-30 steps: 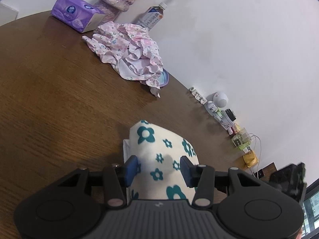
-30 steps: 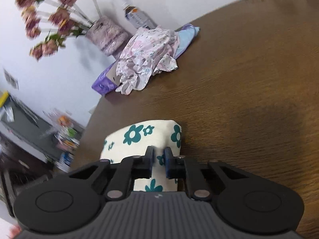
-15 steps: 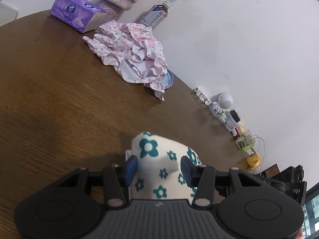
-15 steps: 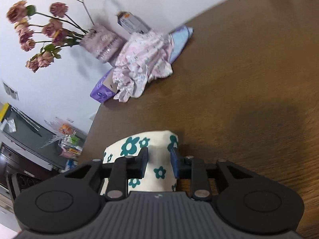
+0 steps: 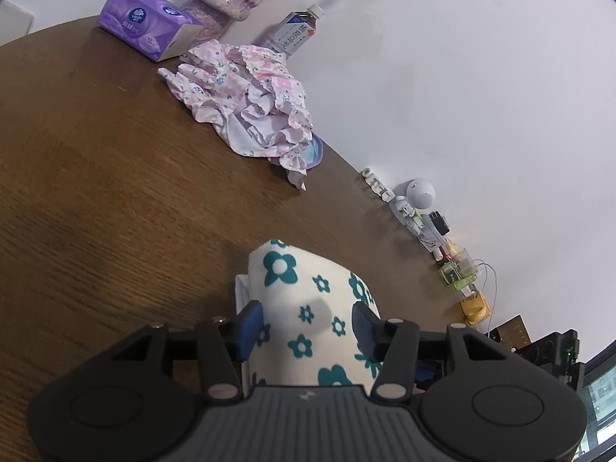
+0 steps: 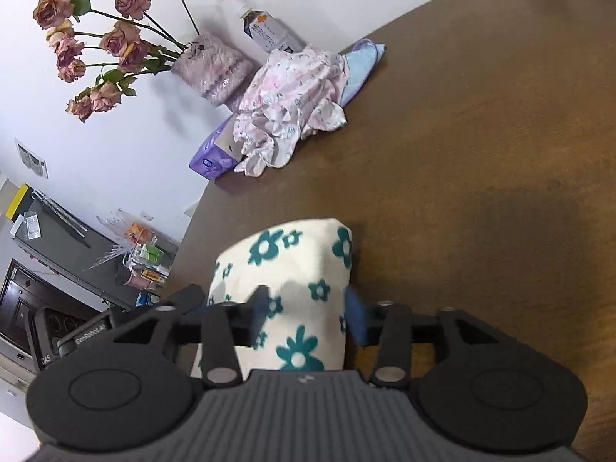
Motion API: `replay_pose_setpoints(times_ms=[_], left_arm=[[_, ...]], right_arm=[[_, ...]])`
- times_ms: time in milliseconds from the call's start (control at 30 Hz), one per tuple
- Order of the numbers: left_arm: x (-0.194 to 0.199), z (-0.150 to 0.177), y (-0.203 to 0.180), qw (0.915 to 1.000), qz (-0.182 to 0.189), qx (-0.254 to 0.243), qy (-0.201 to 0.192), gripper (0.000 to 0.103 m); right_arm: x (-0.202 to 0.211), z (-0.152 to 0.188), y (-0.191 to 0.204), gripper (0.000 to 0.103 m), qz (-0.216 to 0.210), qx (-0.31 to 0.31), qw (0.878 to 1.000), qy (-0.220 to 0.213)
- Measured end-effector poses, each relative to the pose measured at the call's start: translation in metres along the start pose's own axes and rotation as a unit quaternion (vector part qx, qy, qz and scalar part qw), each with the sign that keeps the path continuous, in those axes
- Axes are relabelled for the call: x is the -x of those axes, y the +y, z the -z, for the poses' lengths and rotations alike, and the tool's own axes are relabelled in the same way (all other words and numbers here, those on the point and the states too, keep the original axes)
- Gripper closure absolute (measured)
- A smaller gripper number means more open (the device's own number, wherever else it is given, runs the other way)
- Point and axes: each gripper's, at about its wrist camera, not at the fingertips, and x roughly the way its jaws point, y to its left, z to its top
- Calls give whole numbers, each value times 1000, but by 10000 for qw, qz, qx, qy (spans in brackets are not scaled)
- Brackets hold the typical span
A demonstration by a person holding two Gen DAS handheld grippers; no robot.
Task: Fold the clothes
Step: 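Push both tools along the bundle sides to align the edges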
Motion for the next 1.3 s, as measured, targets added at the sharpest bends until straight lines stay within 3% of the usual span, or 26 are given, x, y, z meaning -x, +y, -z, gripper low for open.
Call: replay_pose_setpoints(times_ms=[167, 233, 300, 500, 700, 900, 1000, 1067, 1167, 1300], left_arm=[[3, 2, 0, 10000, -6, -10, 0, 53], [3, 3, 1, 10000, -13, -8, 12, 53], [2, 3, 1, 10000, -2, -8, 29, 52], [-3, 7, -2, 9999, -27, -89, 108, 55], [-4, 9, 5, 9999, -67, 8, 113, 75], [-4, 12, 8, 9998, -131, 65, 93, 74], [0, 12, 5, 9998, -163, 45, 87, 67], [5, 14, 2, 9999, -128, -14, 87, 58], [8, 15, -5, 9997, -117, -148, 126, 52], [4, 20, -11, 9994, -178, -234, 177, 53]], right_arm=[[-4, 5, -1, 55, 54, 9, 10000, 82], [-4, 6, -2, 61, -12, -39, 10000, 62], [-3, 6, -3, 74, -120, -92, 9999, 55], [-3, 7, 5, 84, 70, 170, 9998, 21], [-4, 12, 24, 87, 459, 832, 9955, -11], [-7, 20, 35, 88, 724, 1289, 9890, -47], [-7, 23, 38, 87, 786, 1401, 9869, -117], [1, 20, 34, 83, 668, 1185, 9905, -177], [18, 16, 29, 78, 357, 850, 9953, -296], [21, 18, 25, 69, 371, 741, 9963, -228]])
